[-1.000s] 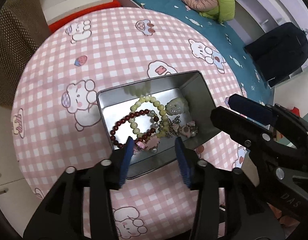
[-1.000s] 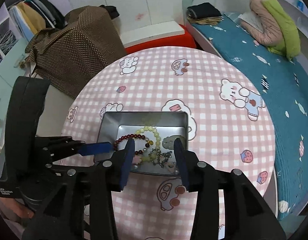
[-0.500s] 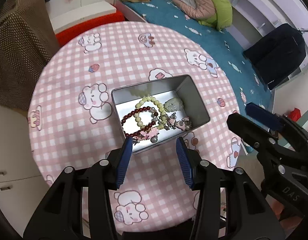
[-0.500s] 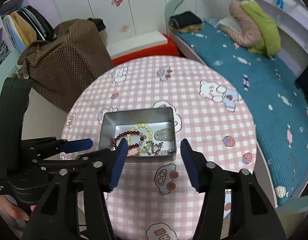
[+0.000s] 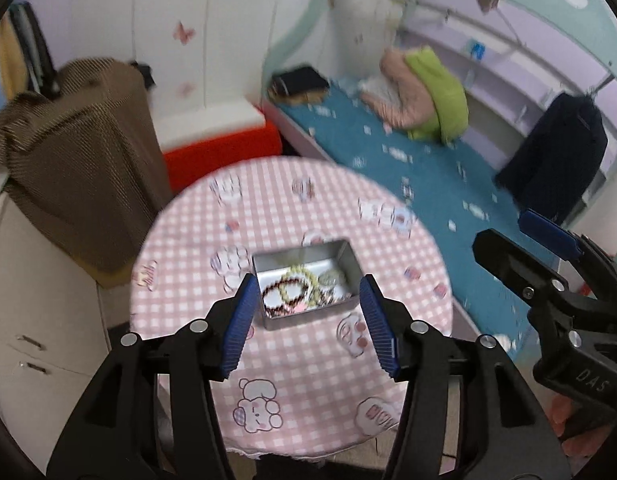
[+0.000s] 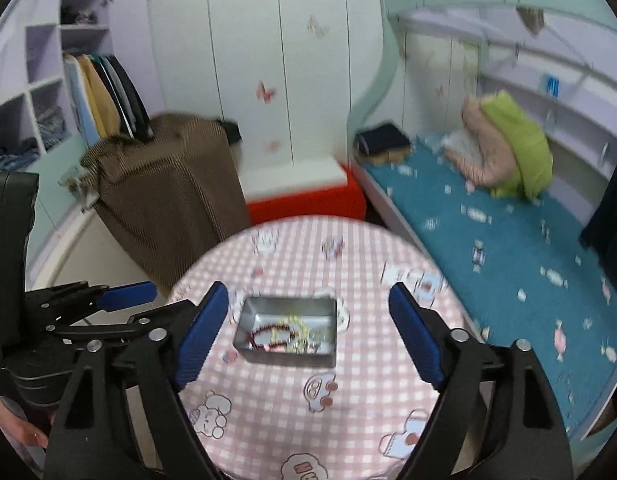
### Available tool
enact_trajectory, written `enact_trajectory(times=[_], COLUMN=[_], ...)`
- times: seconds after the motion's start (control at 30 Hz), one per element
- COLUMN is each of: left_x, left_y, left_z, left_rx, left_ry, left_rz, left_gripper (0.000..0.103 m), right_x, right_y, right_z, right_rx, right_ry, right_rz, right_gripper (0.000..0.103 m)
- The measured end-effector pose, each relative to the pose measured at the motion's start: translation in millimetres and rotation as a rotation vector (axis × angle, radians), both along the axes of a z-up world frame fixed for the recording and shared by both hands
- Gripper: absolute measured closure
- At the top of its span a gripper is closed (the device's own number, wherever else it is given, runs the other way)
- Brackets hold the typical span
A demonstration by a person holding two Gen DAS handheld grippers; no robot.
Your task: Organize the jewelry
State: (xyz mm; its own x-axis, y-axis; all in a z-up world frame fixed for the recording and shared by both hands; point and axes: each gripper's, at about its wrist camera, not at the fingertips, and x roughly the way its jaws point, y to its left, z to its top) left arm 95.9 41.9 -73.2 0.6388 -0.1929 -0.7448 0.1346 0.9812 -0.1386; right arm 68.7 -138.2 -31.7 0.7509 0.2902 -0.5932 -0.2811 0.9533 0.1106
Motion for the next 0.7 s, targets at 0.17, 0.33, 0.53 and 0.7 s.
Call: enact_trajectory(times=[0.17, 0.33, 0.53, 0.7], left_x=[-40.5, -72.4, -99.7, -111.6], left_y=[-11.3, -18.1, -26.1, -29.5], left_z=[44.0, 70.4, 83.5, 85.2], left_rx=[0.004, 0.002, 0.017, 0.022], left_ry=[-0.127, -0.207, -0.261, -0.279], left_rz=[0.034, 0.051, 0.055, 0.066], left_gripper=[0.039, 0.039, 0.039, 0.039], right_x=[-37.0, -71.0, -95.9, -105.7], right_y=[-10.6, -20.7, -26.6, -30.6], right_z=[33.7, 53.1, 57.8, 56.0], right_rx=[0.009, 0.032, 0.028, 0.038], right_ry=[-0.110, -0.206, -0.271, -0.290], right_rz=[0.009, -0.002, -0.018, -0.017], right_gripper=[0.020, 0.017, 0.015, 0.014])
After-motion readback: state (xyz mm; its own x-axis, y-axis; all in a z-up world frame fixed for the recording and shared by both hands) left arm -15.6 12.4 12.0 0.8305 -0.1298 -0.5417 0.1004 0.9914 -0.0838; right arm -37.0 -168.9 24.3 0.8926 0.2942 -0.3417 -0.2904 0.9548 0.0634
